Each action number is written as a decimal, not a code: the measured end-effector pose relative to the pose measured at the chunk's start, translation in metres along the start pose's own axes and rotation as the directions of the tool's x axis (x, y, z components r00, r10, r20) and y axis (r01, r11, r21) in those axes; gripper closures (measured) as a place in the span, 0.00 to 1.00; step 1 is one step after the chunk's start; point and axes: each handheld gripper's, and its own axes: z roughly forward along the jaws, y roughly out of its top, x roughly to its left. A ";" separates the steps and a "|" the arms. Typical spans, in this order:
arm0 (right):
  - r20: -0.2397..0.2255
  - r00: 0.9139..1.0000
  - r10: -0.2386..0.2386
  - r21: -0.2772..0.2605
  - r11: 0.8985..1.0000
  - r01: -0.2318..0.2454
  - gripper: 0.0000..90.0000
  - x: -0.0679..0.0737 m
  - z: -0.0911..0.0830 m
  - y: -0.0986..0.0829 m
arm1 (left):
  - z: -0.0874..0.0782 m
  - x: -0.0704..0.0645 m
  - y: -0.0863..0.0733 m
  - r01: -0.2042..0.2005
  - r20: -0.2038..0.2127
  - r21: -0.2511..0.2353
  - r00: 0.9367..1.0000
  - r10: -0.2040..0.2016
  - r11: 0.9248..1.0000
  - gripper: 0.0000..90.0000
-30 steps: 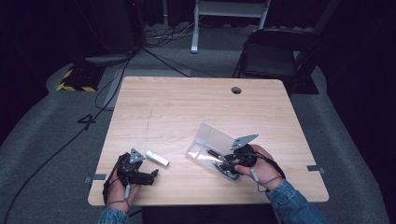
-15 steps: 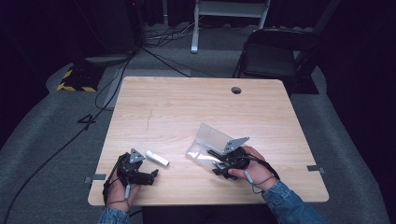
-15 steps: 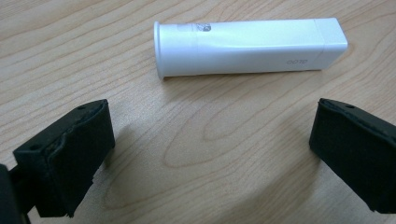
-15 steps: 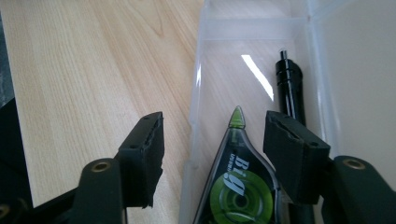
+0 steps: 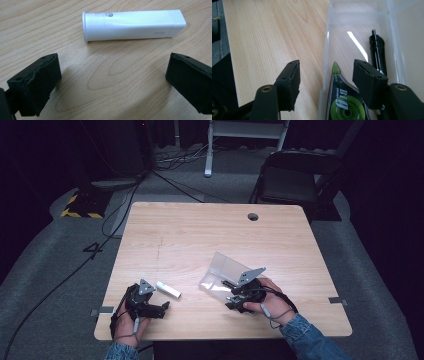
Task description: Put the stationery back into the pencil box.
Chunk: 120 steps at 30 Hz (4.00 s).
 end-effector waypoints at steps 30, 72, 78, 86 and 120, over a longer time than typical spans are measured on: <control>0.064 0.997 -0.040 -0.111 0.993 0.047 0.48 0.021 0.003 0.065 | -0.001 0.002 -0.001 -0.015 0.007 0.001 1.000 0.015 1.000 0.00; 0.012 0.998 -0.056 -0.069 0.996 0.057 0.56 0.045 0.090 0.100 | -0.007 0.002 -0.008 0.023 -0.018 0.002 1.000 -0.023 1.000 0.00; 0.008 0.998 -0.063 -0.061 0.996 0.064 0.58 0.049 0.101 0.102 | -0.007 0.002 -0.008 0.023 -0.018 0.002 1.000 -0.023 1.000 0.00; 0.014 0.997 -0.075 -0.050 0.996 0.076 0.63 0.054 0.114 0.103 | -0.007 0.002 -0.008 0.023 -0.018 0.002 1.000 -0.023 1.000 0.00; 0.076 0.994 -0.079 -0.096 0.992 0.086 0.80 0.046 0.075 0.106 | -0.005 0.004 -0.006 0.018 -0.019 0.001 1.000 -0.018 1.000 0.00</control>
